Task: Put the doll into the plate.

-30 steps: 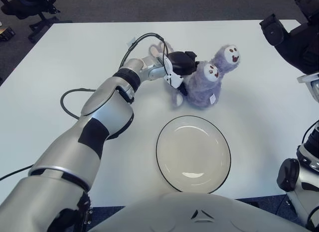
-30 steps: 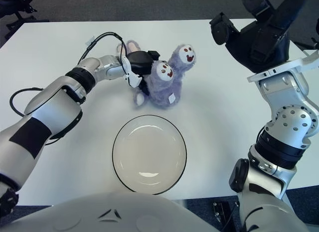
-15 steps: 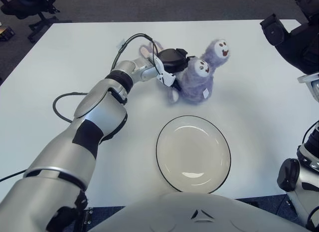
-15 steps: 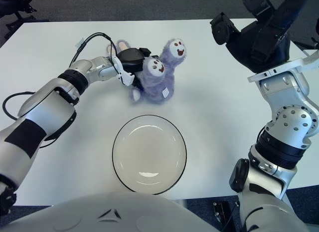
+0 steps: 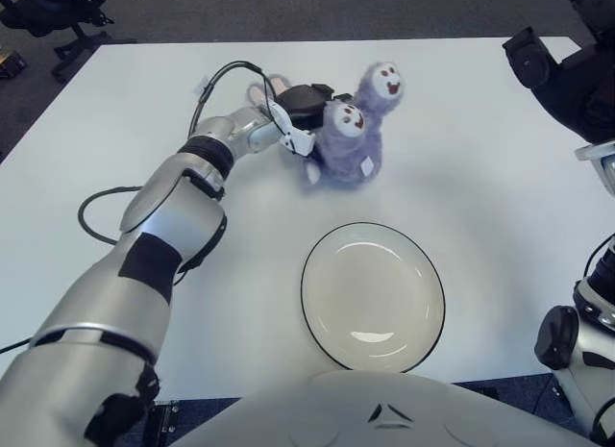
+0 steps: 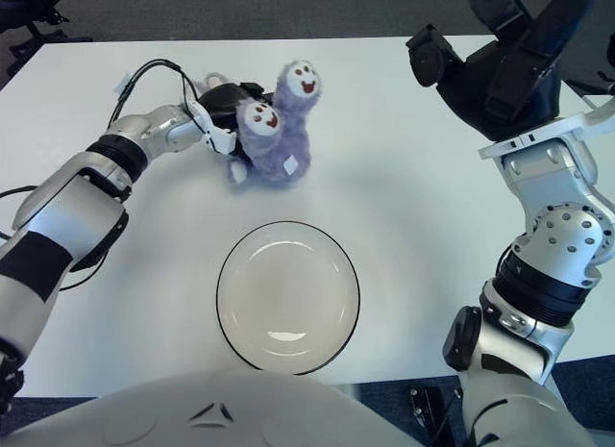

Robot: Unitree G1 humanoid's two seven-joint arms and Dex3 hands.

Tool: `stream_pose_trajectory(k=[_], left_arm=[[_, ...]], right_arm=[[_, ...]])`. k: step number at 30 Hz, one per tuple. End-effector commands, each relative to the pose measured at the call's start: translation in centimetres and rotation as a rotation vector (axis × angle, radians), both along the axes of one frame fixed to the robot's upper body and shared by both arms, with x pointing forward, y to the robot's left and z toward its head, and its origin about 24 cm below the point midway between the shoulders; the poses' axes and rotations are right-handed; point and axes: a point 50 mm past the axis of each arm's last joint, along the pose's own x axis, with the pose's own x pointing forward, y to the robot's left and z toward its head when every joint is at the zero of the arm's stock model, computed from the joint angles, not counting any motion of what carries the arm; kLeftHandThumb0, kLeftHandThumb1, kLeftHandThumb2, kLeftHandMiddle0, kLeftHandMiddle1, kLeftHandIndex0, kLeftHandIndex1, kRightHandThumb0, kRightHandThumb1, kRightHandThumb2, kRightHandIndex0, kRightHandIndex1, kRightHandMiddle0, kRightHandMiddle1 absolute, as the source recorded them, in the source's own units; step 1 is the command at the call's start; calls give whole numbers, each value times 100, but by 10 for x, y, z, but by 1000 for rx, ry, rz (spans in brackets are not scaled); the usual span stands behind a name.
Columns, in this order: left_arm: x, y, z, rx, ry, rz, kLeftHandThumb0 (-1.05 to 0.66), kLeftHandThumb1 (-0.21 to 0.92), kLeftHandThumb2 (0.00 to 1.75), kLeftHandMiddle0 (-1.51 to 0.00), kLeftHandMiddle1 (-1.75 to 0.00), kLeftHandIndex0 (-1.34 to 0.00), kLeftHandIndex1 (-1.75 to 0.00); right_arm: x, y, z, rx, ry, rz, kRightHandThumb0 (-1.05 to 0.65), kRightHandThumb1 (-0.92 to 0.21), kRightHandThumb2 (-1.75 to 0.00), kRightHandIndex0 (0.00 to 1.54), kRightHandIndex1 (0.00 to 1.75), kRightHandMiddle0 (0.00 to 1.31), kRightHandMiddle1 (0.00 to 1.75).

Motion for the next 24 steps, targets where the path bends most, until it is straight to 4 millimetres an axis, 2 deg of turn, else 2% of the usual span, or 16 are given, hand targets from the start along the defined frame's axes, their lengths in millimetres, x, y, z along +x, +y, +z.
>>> stream_pose_trajectory(k=[1, 6, 9, 13, 24], left_arm=[[2, 17, -4, -25, 7, 63, 0, 31, 129, -65, -162, -42, -175], [1, 17, -4, -27, 7, 64, 0, 30, 131, -64, -165, -42, -175], [3, 32, -2, -73, -11, 123, 0, 30, 132, -62, -169, -43, -175], [4, 39, 3, -109, -16, 144, 0, 30, 134, -60, -172, -43, -175], [0, 49, 18, -224, -39, 95, 0, 29, 135, -61, -171, -44, -175]], right_arm=[[-2, -4, 2, 4, -14, -11, -35, -92, -80, 85, 175, 64, 175], [-2, -4, 2, 4, -14, -11, -35, -92, -80, 85, 175, 64, 175], [-2, -5, 2, 5, -14, -11, -35, -92, -80, 85, 175, 64, 175], [-2, -5, 2, 5, -13, -11, -35, -92, -80, 85, 175, 64, 175], [-3, -6, 2, 5, -13, -11, -35, -92, -80, 85, 175, 64, 175]])
